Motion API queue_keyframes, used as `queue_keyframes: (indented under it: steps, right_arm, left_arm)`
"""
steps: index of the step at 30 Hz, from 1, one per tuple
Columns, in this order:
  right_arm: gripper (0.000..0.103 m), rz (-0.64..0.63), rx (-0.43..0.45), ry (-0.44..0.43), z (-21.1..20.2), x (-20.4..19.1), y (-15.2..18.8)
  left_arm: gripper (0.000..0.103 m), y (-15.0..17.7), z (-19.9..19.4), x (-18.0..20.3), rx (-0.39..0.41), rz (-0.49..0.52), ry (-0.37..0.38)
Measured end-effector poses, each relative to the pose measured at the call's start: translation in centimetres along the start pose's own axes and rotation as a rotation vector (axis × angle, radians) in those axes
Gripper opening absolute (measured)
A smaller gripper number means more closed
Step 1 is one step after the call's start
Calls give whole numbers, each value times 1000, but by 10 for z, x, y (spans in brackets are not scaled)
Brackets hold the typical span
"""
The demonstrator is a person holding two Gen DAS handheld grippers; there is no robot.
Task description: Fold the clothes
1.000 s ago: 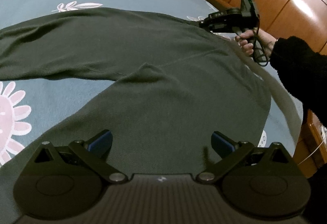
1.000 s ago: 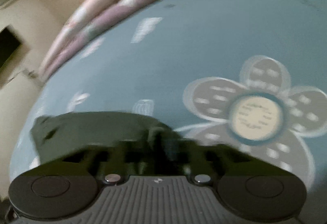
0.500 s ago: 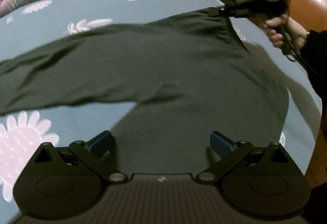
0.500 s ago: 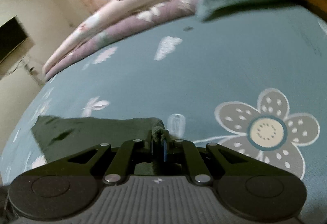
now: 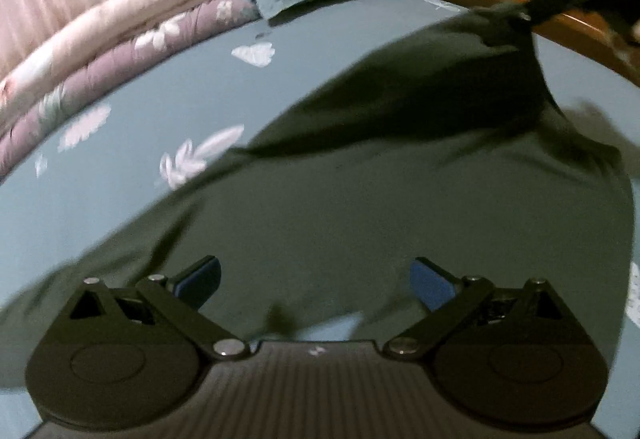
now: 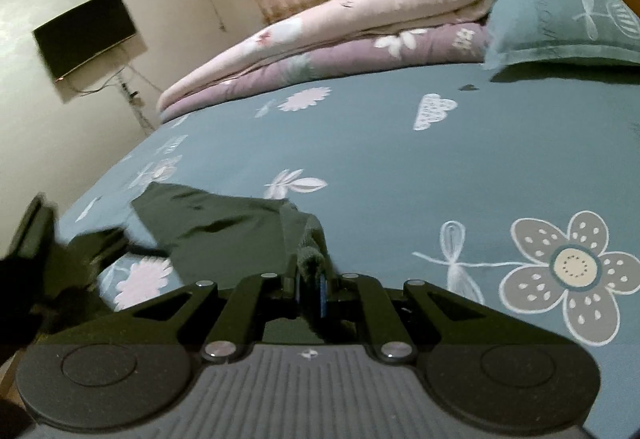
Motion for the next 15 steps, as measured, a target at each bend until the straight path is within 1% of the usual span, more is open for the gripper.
queue_keyframes:
  steps: [7,10,12,15]
  right_arm:
    - [10,-16,-5,-35,-13,-22,19]
    - [10,-12,-13,-44,-15,-26,28]
    - [10,-10,-25,-49,-13,-28,35]
    - [11,-4,-37,-57,-9,-32,45]
  left_arm:
    - [100,-25,47,6,6,225,-72]
    - [100,-23,63,13,45,368,-134]
    - [100,-18,70,18,93,490,-187]
    - [101,-15,75,25,154,624,-232]
Point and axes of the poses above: each gripper's, at about its wrist camera, not at the fingertips, and z roughly the way its jaws point, x to its right, y to its underside, the point moved 7 cm from there along z, roughly the way its jaws point, and after that the axes turned 11 degrees about -z, right-handed, at the moved point
